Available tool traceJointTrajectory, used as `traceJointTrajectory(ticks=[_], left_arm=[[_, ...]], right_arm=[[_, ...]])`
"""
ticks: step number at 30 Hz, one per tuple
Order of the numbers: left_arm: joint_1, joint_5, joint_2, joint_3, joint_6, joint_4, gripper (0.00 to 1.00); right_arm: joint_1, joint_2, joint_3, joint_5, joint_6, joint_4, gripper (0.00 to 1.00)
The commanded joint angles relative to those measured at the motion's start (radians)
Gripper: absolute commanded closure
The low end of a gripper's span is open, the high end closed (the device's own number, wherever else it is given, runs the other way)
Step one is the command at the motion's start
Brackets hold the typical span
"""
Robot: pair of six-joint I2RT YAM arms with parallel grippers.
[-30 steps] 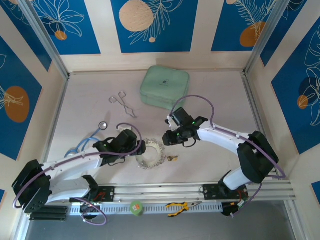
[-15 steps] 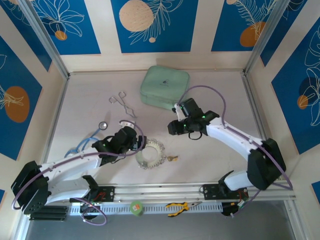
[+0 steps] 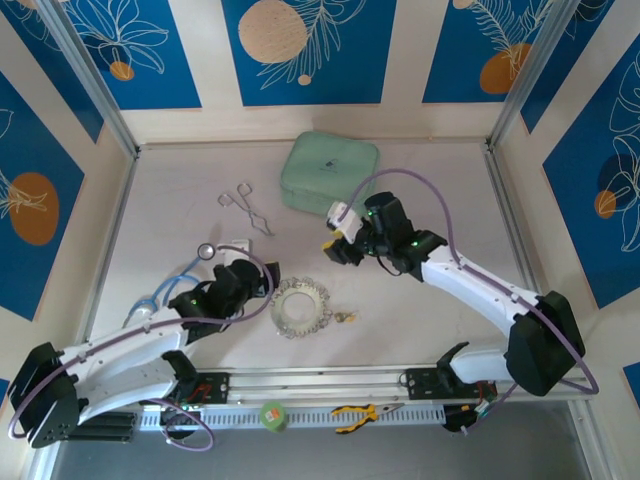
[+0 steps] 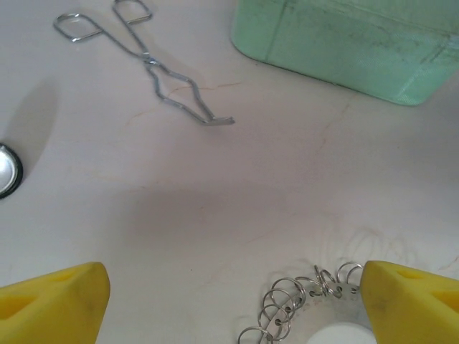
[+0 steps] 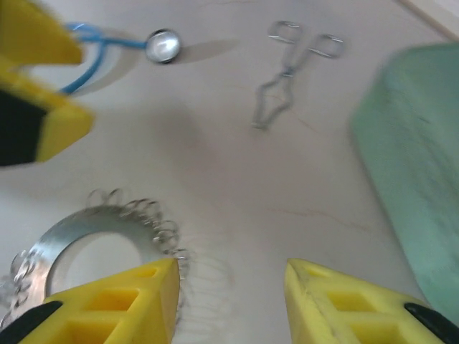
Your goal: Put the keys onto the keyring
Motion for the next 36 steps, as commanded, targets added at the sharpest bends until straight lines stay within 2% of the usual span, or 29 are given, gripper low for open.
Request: traceJointTrajectory(ticks=[1, 5, 10, 15, 21, 36], left_arm=[[0.010, -0.033, -0.041, -0.040, -0.126, -0.097, 0.12], [0.043, -0.011, -0.088, -0.074, -0.226, -0.151, 0.14], [0.115, 0.019, -0.153, -0.103, -0.298, -0.218, 0.14], [0.237, 0.041, -0.236, -0.107, -0.322, -0.276, 0.14], [0.344, 0.026, -0.321, -0.124, -0.343, -0.308, 0.14], [0.369, -0.069, -0.467, -0.083, -0.391, -0.451, 0.16]], right_arm=[[0.070, 0.046, -0.004, -0.122, -0.238, 0.008, 0.56], [0.135, 0.125, 0.036, -0.143, -0.234, -0.007, 0.56], [0.245, 0.266, 0.109, -0.147, -0.039, -0.003, 0.57], [0.323, 0.384, 0.186, 0.005, 0.199, -0.033, 0.62], [0.381, 0.525, 0.375, 0.179, 0.347, -0.252, 0.63], [0.434, 0.722, 0.620, 0.270, 0.452, -0.461, 0.67]])
